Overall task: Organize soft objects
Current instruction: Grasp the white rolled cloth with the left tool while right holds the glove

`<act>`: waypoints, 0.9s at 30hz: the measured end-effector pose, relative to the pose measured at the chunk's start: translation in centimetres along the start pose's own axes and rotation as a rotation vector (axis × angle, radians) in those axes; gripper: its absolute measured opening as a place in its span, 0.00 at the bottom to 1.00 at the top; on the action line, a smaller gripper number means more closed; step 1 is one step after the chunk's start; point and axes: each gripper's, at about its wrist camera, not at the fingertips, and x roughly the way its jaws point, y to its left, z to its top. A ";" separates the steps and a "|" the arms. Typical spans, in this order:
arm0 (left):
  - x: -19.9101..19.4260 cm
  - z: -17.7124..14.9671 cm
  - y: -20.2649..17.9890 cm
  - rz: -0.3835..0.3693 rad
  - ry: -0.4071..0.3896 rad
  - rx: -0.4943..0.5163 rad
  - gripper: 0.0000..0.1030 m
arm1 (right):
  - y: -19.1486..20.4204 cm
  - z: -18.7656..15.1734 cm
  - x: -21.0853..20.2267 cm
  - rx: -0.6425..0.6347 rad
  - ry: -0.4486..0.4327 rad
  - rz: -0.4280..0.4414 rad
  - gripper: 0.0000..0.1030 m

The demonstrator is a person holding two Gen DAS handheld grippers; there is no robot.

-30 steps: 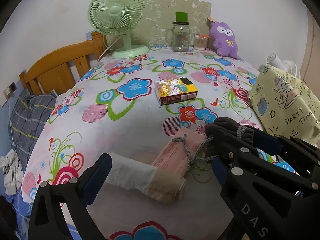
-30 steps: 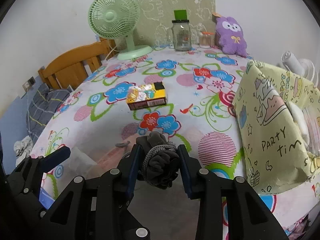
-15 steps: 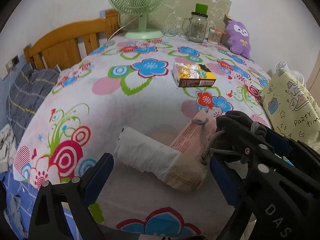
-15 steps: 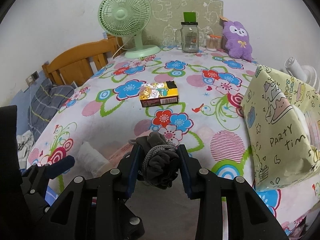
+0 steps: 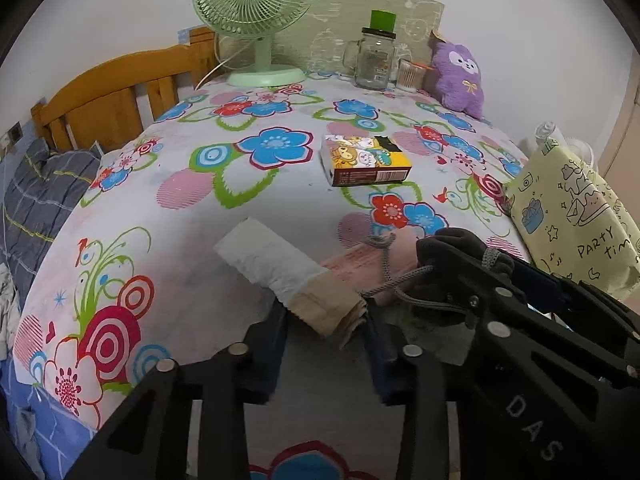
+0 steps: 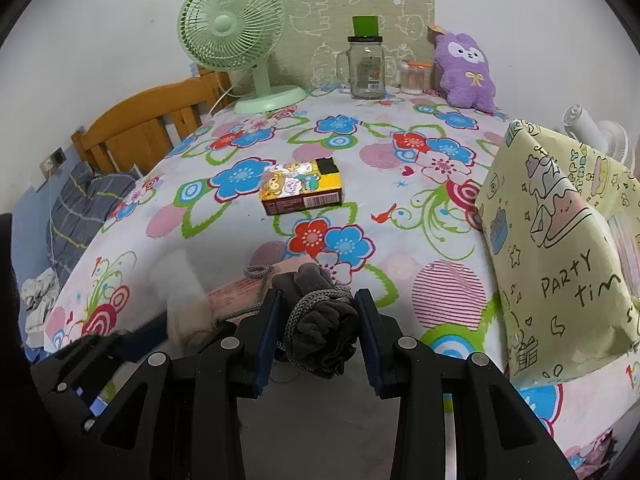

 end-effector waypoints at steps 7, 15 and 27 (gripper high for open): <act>-0.6 0.5 -1.1 0.013 -0.023 0.037 0.24 | -0.5 0.2 -0.5 0.014 -0.011 0.003 0.39; -1.6 1.1 -2.0 0.020 -0.055 0.051 0.22 | -1.1 0.8 -1.7 0.027 -0.035 -0.001 0.39; -3.7 2.8 -3.5 0.021 -0.109 0.072 0.22 | -1.9 2.4 -4.3 0.035 -0.093 -0.006 0.39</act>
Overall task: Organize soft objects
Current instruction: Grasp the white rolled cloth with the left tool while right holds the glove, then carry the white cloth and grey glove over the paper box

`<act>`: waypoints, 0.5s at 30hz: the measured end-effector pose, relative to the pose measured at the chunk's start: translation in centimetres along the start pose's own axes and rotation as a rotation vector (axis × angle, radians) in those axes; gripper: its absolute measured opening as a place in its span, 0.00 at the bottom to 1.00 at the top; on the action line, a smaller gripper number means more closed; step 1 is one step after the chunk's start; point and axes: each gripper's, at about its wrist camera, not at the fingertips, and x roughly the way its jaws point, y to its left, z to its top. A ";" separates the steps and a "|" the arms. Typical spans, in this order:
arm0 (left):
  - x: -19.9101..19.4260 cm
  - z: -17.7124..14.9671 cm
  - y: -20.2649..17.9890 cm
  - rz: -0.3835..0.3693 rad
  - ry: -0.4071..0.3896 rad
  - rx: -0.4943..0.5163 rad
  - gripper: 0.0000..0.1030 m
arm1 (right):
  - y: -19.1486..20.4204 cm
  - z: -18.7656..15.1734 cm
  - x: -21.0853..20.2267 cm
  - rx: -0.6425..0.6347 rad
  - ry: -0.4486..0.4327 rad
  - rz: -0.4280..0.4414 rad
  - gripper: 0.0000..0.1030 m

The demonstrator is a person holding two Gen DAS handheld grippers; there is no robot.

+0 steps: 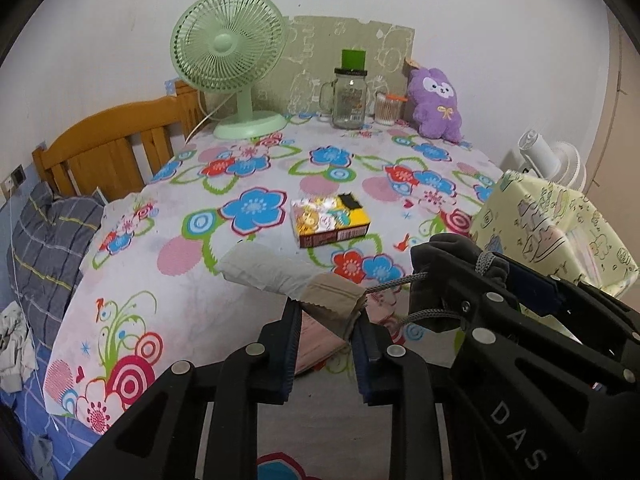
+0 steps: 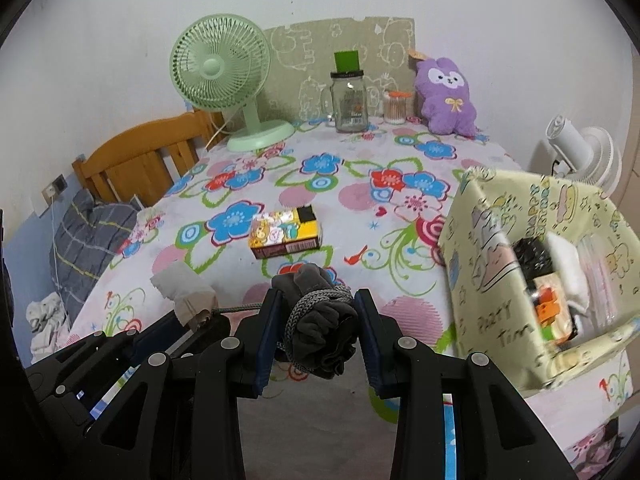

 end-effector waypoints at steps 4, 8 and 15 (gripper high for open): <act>-0.7 0.7 -0.5 -0.006 -0.018 0.010 0.22 | -0.4 0.7 -1.0 0.003 -0.023 -0.007 0.39; -1.4 1.4 -1.0 -0.006 -0.037 0.017 0.22 | -0.7 1.3 -1.7 0.007 -0.042 -0.009 0.39; -2.7 2.8 -1.7 -0.007 -0.070 0.021 0.22 | -1.2 2.6 -3.2 0.007 -0.079 -0.009 0.39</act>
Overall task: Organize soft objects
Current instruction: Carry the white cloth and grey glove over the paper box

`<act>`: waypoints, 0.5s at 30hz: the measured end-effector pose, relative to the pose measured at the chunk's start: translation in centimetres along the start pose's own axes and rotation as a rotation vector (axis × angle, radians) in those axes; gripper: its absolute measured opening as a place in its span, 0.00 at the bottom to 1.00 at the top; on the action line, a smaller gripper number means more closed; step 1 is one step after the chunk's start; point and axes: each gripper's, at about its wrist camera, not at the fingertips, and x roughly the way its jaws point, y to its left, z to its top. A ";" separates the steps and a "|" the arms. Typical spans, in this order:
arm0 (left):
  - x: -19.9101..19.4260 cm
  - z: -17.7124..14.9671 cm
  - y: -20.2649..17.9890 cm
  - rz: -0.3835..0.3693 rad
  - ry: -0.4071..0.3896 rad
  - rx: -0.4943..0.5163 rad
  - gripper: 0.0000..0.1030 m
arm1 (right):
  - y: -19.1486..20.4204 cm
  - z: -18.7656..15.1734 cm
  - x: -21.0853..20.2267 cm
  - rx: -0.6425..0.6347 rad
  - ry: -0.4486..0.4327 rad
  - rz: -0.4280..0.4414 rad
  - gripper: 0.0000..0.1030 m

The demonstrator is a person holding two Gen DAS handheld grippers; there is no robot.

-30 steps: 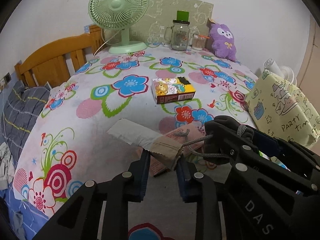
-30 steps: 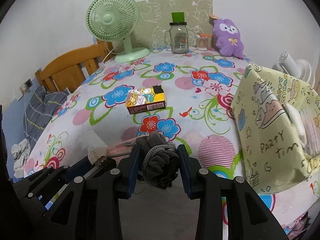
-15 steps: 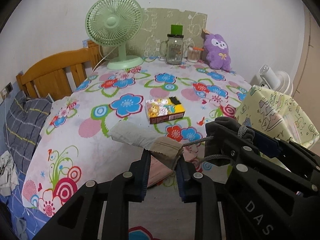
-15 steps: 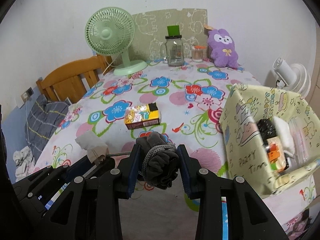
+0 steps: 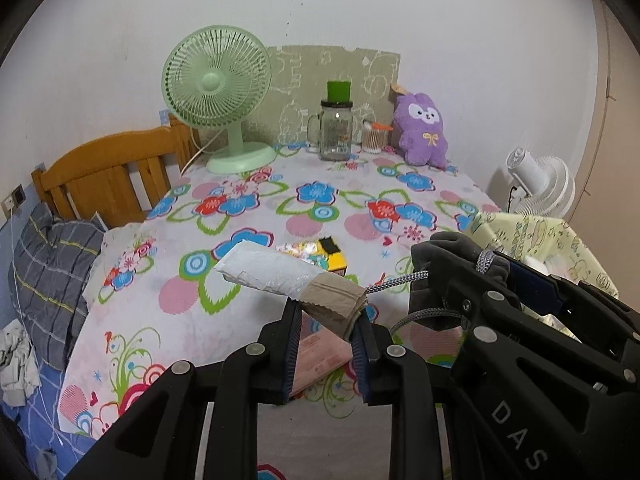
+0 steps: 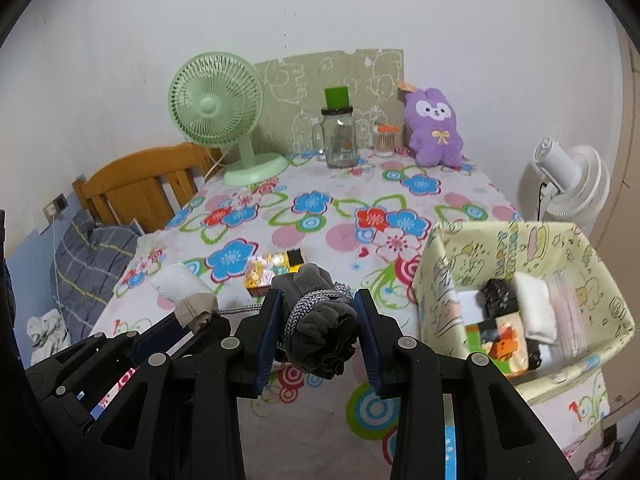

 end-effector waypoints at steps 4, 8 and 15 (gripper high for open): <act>-0.6 1.0 -0.4 -0.005 -0.020 0.004 0.22 | -0.3 0.9 -0.9 0.002 -0.026 -0.001 0.39; -1.2 1.7 -0.8 -0.013 -0.036 0.007 0.22 | -0.7 1.7 -1.8 0.002 -0.052 -0.005 0.39; -2.1 2.6 -1.8 -0.014 -0.061 0.013 0.22 | -1.3 2.6 -3.0 0.008 -0.076 -0.009 0.39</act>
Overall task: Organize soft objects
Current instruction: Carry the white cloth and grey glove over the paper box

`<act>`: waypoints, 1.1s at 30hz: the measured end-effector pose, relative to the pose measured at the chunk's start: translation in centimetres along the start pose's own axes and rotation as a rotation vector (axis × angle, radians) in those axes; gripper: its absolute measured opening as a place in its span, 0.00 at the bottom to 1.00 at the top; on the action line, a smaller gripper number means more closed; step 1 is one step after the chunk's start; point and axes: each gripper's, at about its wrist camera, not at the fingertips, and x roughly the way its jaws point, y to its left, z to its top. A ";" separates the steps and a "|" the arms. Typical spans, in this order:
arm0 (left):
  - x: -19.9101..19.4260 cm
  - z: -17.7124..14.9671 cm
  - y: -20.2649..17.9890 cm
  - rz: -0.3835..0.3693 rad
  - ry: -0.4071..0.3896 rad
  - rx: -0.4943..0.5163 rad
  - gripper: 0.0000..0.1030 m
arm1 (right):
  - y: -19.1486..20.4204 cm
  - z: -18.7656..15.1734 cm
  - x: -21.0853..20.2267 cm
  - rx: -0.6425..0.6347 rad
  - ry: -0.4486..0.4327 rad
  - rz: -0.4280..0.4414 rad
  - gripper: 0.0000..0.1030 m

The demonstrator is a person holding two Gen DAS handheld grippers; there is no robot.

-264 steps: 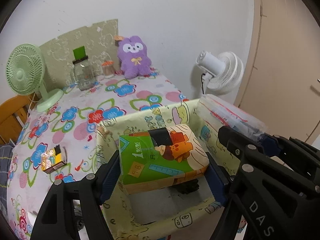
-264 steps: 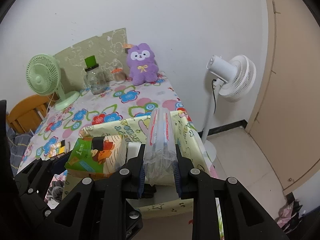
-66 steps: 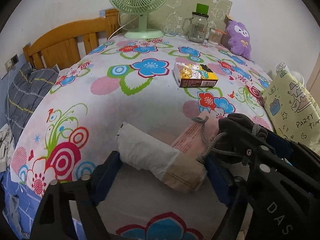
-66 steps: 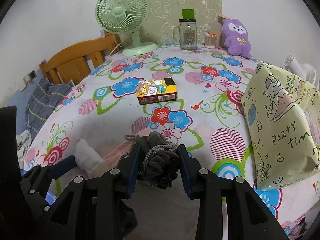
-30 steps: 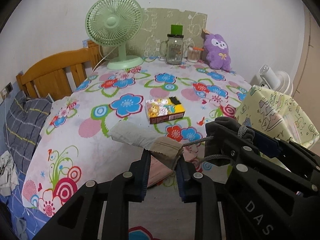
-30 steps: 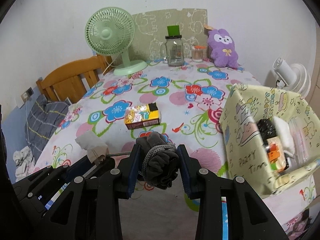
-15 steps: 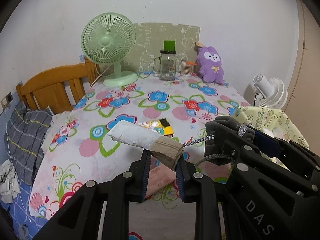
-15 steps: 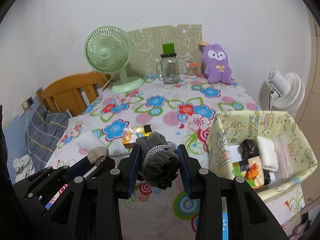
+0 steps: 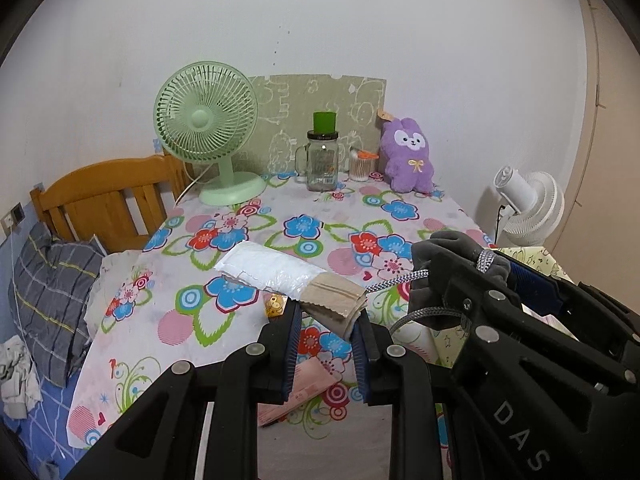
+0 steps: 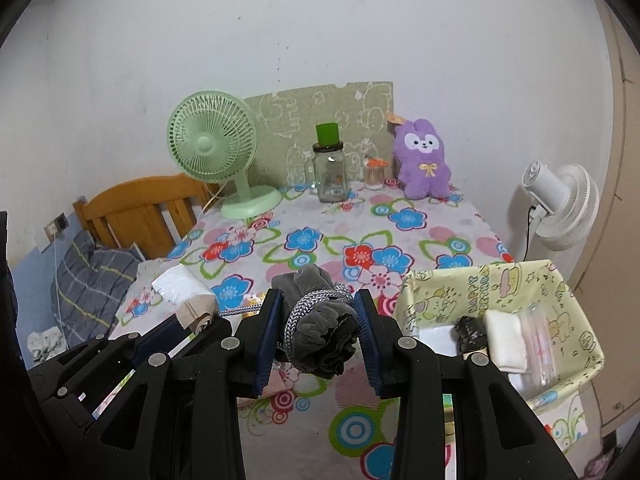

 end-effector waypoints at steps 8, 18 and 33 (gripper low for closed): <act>-0.7 0.4 -1.5 0.001 -0.017 -0.002 0.22 | -1.3 0.5 -1.1 0.000 -0.017 0.003 0.39; -1.1 0.9 -4.1 -0.008 -0.042 0.017 0.22 | -3.6 0.8 -2.7 0.011 -0.040 -0.012 0.39; -0.6 1.8 -8.3 -0.038 -0.054 0.066 0.22 | -7.8 1.3 -3.4 0.047 -0.065 -0.052 0.39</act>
